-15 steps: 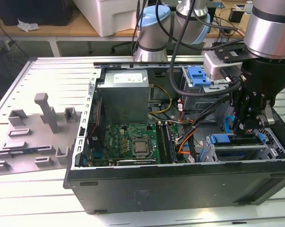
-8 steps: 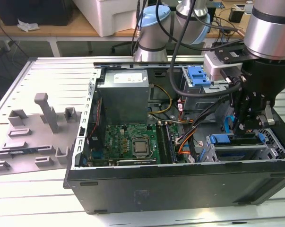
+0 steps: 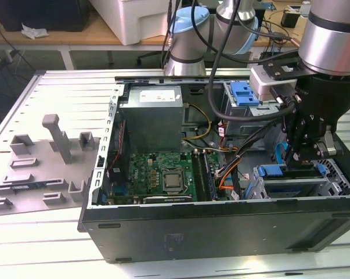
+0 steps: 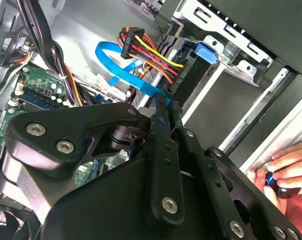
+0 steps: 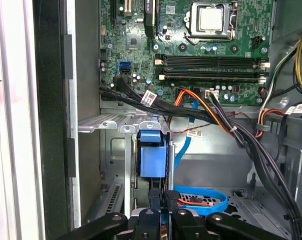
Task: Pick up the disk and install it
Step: 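Insert the second disk wire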
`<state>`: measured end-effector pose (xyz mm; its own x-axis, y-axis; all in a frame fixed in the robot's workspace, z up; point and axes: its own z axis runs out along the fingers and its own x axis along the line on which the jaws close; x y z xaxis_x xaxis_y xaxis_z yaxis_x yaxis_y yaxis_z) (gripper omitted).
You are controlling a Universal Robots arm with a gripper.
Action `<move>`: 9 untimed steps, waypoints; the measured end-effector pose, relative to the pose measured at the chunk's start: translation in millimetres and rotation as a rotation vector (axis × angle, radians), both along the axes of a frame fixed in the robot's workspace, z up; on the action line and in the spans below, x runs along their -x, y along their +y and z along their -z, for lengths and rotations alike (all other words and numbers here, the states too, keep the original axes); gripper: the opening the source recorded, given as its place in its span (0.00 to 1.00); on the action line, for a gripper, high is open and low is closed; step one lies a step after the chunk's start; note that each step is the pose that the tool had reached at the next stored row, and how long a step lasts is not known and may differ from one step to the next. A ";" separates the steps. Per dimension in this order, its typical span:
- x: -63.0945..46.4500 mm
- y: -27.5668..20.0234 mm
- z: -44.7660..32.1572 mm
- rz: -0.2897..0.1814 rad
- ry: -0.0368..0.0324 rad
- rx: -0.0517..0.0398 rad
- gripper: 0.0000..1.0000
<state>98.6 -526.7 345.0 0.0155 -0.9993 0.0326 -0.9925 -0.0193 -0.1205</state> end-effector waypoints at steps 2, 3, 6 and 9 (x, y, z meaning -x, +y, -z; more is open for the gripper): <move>-0.3 0.0 0.3 0.000 0.0000 0.0000 0.16; -0.8 0.0 0.6 0.000 0.0001 0.0000 0.16; -0.8 -0.1 1.7 0.000 0.0000 -0.0001 0.16; -0.8 -0.4 2.4 0.000 0.0000 0.0002 0.16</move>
<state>99.5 -527.0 342.5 0.0155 -0.9993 0.0327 -0.9925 -0.0194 -0.1205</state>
